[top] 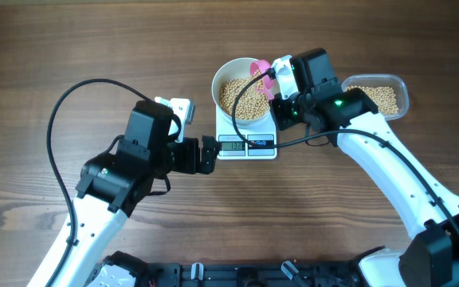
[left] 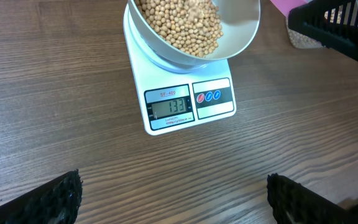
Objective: Scoop item into bowl and weigh 150g on scale
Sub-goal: 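Tilt the scoop slowly with the right gripper, trickling soybeans into the bowl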
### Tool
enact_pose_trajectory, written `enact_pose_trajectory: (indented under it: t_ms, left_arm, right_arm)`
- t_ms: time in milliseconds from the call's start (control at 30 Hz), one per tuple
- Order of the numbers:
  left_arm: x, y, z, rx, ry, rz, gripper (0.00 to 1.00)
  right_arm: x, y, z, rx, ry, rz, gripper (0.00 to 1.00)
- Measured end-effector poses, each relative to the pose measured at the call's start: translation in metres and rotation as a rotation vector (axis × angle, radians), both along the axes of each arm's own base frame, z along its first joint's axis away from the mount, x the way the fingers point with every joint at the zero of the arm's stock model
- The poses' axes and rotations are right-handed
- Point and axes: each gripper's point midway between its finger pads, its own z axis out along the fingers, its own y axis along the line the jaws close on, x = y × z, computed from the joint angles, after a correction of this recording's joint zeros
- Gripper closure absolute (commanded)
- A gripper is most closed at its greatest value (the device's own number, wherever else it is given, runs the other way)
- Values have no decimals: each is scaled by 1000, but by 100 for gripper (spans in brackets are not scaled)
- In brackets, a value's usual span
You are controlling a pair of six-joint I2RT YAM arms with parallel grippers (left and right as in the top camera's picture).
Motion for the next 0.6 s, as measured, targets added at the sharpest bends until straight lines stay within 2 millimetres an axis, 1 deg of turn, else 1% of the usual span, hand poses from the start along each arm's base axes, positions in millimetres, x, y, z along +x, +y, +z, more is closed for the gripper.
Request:
enact_pose_trajectory:
  t_ms: [267,600]
  left_arm:
    - [0,0,0,0,0,0,0]
    - [0,0,0,0,0,0,0]
  right_arm:
    - [3,-6,-1,-51,-27,15,96]
    - [4,-7,-1,-66,-37,28,96]
